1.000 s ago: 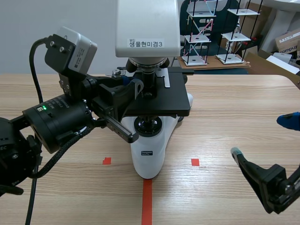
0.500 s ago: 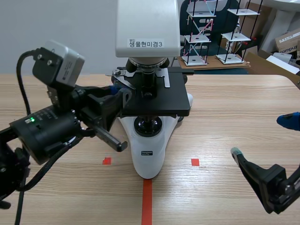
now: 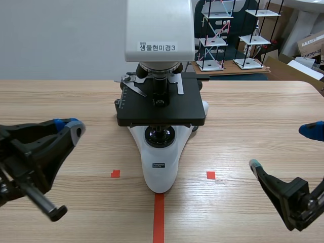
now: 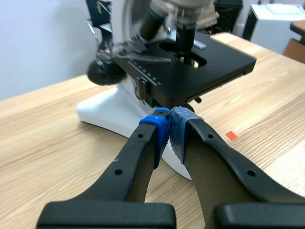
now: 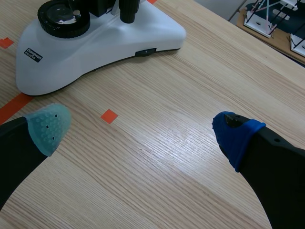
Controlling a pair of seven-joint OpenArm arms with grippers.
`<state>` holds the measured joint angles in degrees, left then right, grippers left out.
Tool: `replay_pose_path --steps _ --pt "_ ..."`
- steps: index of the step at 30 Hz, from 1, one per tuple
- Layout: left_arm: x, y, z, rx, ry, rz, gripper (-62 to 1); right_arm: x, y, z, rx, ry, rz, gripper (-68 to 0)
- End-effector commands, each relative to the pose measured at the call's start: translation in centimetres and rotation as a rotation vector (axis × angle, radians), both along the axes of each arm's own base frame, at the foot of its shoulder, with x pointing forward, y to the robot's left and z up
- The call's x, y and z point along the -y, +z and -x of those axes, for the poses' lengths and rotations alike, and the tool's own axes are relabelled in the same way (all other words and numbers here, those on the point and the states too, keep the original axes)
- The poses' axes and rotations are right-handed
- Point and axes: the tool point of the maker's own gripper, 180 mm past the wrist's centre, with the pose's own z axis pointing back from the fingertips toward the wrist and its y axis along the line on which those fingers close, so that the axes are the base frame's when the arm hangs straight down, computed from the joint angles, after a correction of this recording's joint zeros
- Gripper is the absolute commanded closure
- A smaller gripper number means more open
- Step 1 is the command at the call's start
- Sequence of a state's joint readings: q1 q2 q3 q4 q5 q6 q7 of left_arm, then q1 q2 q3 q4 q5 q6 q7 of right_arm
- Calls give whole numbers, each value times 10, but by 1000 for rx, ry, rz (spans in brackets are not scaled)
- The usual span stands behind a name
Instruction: Return to the home posture
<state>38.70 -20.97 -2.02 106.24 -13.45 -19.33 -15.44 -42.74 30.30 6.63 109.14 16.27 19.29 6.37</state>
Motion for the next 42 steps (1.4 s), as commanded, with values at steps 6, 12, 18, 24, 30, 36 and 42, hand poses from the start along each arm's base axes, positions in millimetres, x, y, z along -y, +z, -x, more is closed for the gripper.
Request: replay_pose_path --steps 6,12,18,24,30,36,42 --pt "-3 17 41 47 -27 -68 -91 -3 10 -3 31 12 -8 -665" --pt "-18 26 60 69 9 -47 -342 -3 9 -3 31 12 -8 -665" --pt "-37 22 60 77 107 -126 -623 -3 9 -3 31 12 -8 -665" --pt "-43 21 58 86 151 -154 -623 -3 10 -3 31 12 -8 -665" --pt "-43 19 58 78 152 -158 -623 -3 10 -3 31 12 -8 -665" --pt "-44 15 58 56 154 -170 -623 -3 10 -3 31 12 -8 -665" --pt "-44 15 58 57 154 -170 -623 -3 10 -3 31 12 -8 -665"
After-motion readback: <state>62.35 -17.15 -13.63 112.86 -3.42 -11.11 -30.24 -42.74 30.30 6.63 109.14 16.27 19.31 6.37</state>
